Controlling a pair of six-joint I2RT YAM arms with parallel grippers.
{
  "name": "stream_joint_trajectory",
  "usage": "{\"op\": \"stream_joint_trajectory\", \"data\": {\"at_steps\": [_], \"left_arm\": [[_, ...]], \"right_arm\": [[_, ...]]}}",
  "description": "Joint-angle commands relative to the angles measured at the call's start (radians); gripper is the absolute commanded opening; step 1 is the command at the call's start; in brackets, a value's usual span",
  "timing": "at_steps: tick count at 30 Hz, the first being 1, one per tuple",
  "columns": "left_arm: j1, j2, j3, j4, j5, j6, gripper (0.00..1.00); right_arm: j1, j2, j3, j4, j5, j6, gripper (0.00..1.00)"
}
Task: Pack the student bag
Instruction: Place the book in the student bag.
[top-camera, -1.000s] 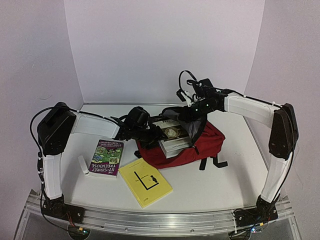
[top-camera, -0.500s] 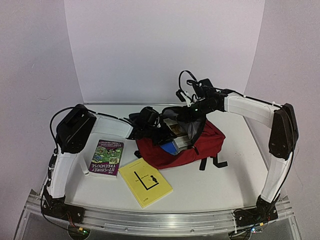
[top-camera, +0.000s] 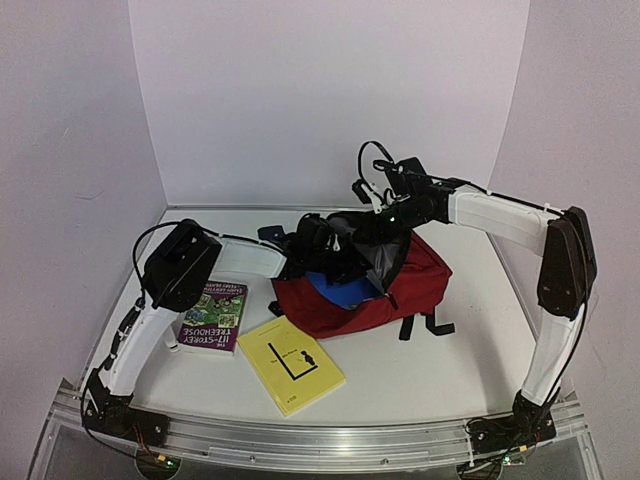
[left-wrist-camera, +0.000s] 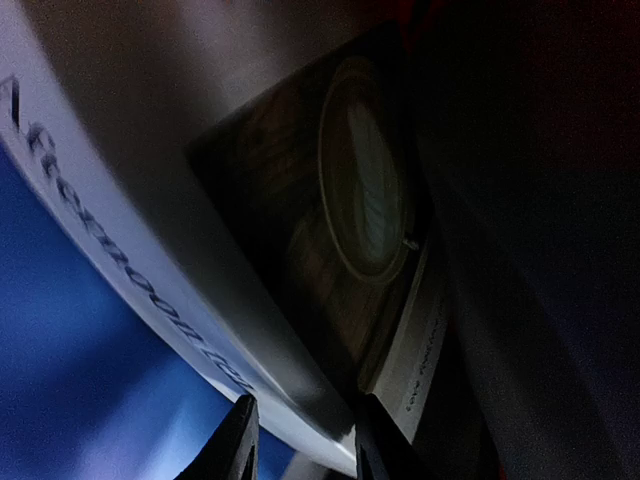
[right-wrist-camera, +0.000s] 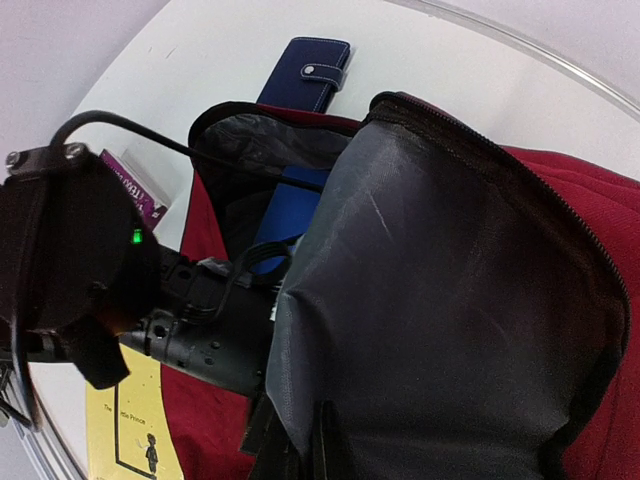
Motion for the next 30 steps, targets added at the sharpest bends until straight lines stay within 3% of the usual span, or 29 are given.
{"op": "stream_joint_trajectory", "data": {"at_steps": [1,5,12,15,18,21,25,30], "left_arm": [[0.0,0.103,0.195,-0.025,0.04,0.068,0.35],[0.001,0.091,0.178,-0.018,0.063,0.092,0.4],[0.013,-0.105,-0.041,-0.048,-0.002,0.171,0.64],[0.015,-0.191,-0.124,-0.093,-0.077,0.188,0.67],[0.026,-0.229,-0.173,-0.105,-0.123,0.178,0.64],[0.036,-0.198,-0.162,-0.099,-0.123,0.172,0.56],[0.037,-0.127,-0.14,-0.014,-0.09,0.161,0.43],[0.037,-0.063,-0.103,0.092,-0.06,0.15,0.37]], "right_arm": [[0.016,-0.002,0.046,0.028,-0.053,0.025,0.0],[0.0,-0.016,0.042,0.028,-0.018,0.014,0.0],[-0.076,-0.021,0.008,0.028,-0.018,0.008,0.0],[-0.114,-0.022,-0.01,0.029,-0.026,0.005,0.0],[-0.128,-0.032,-0.024,0.029,-0.058,0.005,0.0],[-0.13,-0.045,-0.032,0.029,-0.113,0.008,0.0],[-0.128,-0.065,-0.029,0.03,-0.17,0.015,0.0],[-0.108,-0.078,-0.017,0.028,-0.215,0.015,0.0]]}}
